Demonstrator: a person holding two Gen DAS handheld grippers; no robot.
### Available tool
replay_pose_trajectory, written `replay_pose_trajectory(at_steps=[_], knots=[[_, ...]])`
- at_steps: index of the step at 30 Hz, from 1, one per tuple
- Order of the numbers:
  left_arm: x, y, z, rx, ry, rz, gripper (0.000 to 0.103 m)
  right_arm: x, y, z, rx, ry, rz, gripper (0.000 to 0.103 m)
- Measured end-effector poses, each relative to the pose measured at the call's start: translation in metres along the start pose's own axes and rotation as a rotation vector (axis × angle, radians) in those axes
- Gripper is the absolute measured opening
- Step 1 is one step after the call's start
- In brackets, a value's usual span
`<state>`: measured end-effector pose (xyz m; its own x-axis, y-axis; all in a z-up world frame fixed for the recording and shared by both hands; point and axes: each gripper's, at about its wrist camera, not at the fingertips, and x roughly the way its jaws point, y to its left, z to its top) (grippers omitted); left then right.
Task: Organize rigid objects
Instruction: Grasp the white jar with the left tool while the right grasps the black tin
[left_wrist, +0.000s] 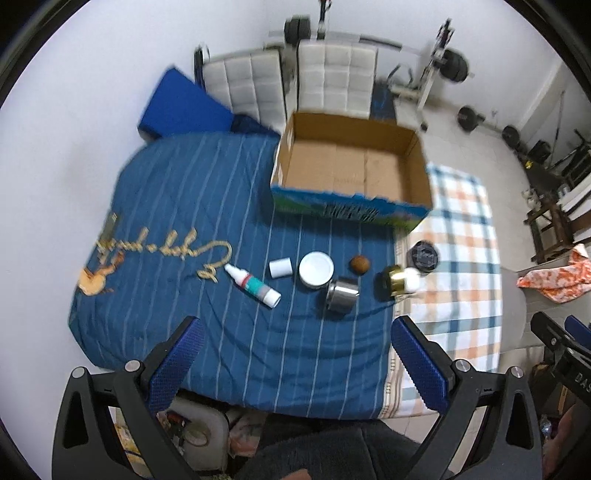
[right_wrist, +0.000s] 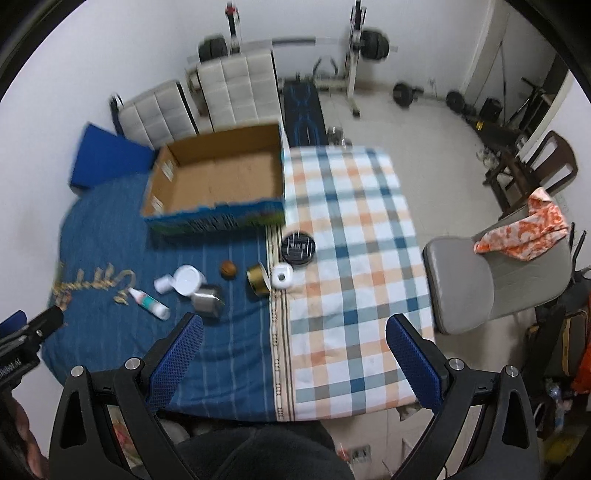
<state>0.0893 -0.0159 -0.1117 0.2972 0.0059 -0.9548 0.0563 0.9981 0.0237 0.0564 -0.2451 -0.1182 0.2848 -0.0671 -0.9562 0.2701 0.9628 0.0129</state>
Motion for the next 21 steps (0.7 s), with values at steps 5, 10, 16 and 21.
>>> replay_pose_trajectory(at_steps=[5, 10, 16, 21], knots=[[0.111, -0.003, 0.026, -0.033, 0.183, -0.019, 0.103, 0.107, -0.013, 0.025, 0.023, 0.118, 0.037, 0.101], [0.212, -0.003, 0.048, -0.091, 0.326, -0.013, 0.103, 0.22, -0.028, 0.061, 0.061, 0.191, 0.018, 0.1], [0.304, -0.014, 0.057, -0.076, 0.467, 0.004, 0.103, 0.318, -0.028, 0.087, 0.072, 0.264, 0.035, 0.097], [0.34, -0.02, 0.057, -0.061, 0.501, 0.03, 0.103, 0.366, -0.026, 0.093, 0.079, 0.321, 0.033, 0.097]])
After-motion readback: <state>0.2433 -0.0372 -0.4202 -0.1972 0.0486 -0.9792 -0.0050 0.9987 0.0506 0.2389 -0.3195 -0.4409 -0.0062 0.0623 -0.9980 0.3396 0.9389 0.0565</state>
